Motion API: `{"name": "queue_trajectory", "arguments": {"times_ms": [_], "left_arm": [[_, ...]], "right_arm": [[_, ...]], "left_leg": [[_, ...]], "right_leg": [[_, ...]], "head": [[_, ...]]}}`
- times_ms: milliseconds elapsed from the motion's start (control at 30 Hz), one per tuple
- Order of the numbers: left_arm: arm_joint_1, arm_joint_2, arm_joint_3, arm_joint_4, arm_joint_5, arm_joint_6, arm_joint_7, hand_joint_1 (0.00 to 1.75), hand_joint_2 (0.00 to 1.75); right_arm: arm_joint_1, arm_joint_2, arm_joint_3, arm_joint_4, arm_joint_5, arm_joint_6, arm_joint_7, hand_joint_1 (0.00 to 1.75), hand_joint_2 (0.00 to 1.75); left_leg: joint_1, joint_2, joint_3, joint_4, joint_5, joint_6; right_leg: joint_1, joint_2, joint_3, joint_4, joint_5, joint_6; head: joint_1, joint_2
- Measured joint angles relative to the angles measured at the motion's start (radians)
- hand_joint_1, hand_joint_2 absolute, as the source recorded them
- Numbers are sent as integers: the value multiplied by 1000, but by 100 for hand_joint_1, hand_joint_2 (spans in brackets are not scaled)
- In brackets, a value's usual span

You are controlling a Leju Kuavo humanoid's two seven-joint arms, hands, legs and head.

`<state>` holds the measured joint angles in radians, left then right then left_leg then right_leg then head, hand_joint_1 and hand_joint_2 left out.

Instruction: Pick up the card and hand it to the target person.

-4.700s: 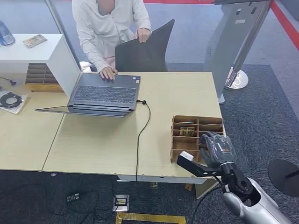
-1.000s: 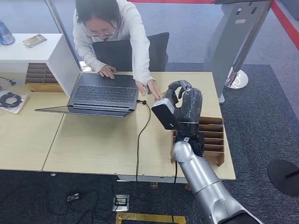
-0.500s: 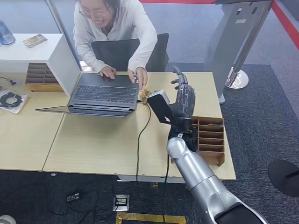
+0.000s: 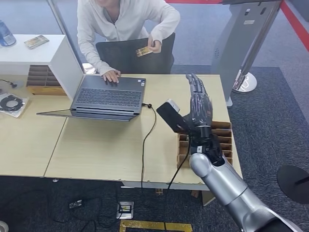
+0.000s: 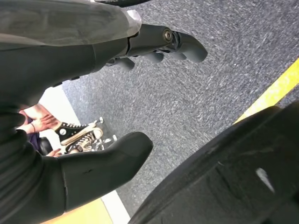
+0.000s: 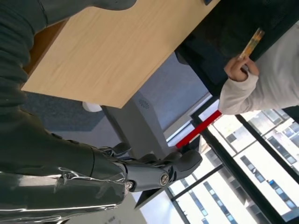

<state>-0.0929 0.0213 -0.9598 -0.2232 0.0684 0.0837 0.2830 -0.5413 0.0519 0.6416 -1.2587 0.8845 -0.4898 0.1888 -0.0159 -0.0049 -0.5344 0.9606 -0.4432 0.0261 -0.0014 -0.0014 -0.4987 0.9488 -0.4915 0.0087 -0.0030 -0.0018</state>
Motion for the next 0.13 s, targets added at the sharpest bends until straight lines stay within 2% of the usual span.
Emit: {"name": "queue_trajectory", "arguments": {"times_ms": [133], "left_arm": [[0, 0, 0, 0, 3, -1, 5, 0, 175]], "right_arm": [[14, -32, 18, -47, -5, 6, 4, 0, 175]], "left_leg": [[0, 0, 0, 0, 0, 0]], "right_leg": [[0, 0, 0, 0, 0, 0]], "head": [[-1, 0]]}}
